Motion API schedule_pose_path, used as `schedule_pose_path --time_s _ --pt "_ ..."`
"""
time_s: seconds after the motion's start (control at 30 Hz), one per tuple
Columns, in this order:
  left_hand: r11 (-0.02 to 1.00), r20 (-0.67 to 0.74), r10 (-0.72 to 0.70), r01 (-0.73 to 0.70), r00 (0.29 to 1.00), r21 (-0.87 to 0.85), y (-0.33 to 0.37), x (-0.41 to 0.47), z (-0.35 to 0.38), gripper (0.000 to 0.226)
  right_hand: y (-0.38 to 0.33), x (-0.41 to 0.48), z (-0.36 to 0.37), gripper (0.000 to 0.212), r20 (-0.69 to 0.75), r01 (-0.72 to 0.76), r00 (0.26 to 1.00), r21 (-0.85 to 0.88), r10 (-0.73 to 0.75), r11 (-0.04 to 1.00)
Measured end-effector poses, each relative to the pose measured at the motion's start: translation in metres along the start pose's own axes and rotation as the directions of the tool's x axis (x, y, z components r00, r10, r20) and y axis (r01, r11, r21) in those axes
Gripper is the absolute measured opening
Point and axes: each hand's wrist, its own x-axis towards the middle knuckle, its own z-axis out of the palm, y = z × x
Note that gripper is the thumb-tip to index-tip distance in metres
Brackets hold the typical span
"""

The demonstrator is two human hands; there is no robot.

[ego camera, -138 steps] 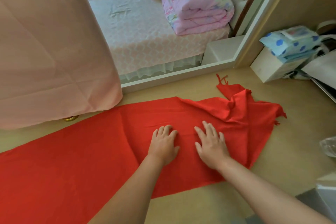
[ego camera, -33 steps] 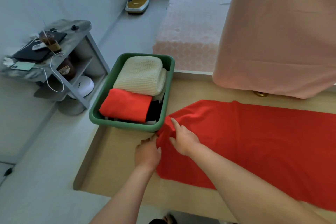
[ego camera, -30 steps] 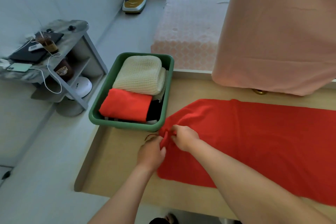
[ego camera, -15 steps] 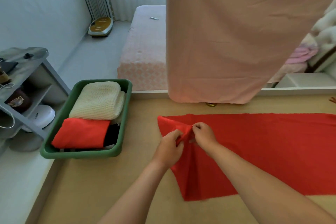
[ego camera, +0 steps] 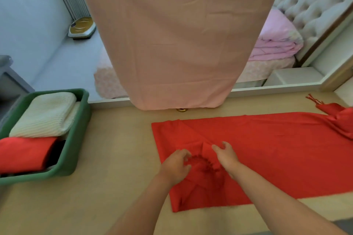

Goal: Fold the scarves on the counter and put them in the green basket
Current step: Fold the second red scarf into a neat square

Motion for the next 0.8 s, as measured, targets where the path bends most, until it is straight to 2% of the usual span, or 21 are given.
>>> schedule_pose_path --time_s 0.1,0.17,0.2,0.3,0.37,0.43,0.5,0.57,0.7,0.8 --pt "0.994 0.058 -0.075 0.070 0.996 0.088 -0.007 -0.007 0.014 0.029 0.013 -0.010 0.005 0.094 0.031 0.094 0.995 -0.171 -0.090 0.981" --pt "0.983 0.100 -0.105 0.088 0.989 0.164 -0.009 -0.014 0.025 0.039 0.023 -0.013 0.010 0.097 -0.044 0.093 0.993 -0.316 -0.113 0.944" --pt "0.974 0.108 -0.125 0.101 0.986 0.205 -0.011 -0.018 0.029 0.045 0.026 -0.013 0.013 0.088 -0.080 0.070 0.991 -0.379 -0.108 0.923" --pt "0.956 0.085 -0.158 0.131 0.984 0.261 -0.017 -0.030 0.040 0.061 0.030 -0.008 0.016 0.038 -0.063 0.047 0.994 -0.516 -0.093 0.855" --pt "0.954 0.021 -0.141 0.130 0.990 0.271 -0.020 -0.036 0.041 0.068 0.027 -0.005 0.015 0.023 -0.055 0.102 0.989 -0.429 -0.139 0.897" --pt "0.948 -0.030 -0.119 0.122 0.992 0.295 -0.022 -0.040 0.040 0.075 0.020 -0.004 0.009 0.020 -0.092 0.133 0.984 -0.207 -0.155 0.969" --pt "0.943 -0.028 -0.113 0.116 0.993 0.312 -0.023 -0.044 0.037 0.084 0.010 -0.005 -0.001 0.020 -0.136 0.148 0.979 -0.043 -0.153 0.988" --pt "0.937 0.008 -0.107 0.098 0.994 0.335 -0.023 -0.045 0.035 0.093 0.004 -0.007 -0.013 0.022 -0.169 0.153 0.975 0.030 -0.146 0.988" --pt "0.889 0.126 -0.112 0.043 0.986 0.456 -0.020 -0.048 0.035 0.106 0.003 -0.009 -0.045 0.019 -0.267 0.151 0.953 0.009 -0.143 0.988" --pt "0.869 0.145 -0.040 -0.038 0.989 0.494 -0.023 -0.053 0.040 0.101 0.017 -0.010 -0.070 0.030 -0.281 0.081 0.950 -0.211 -0.140 0.974"
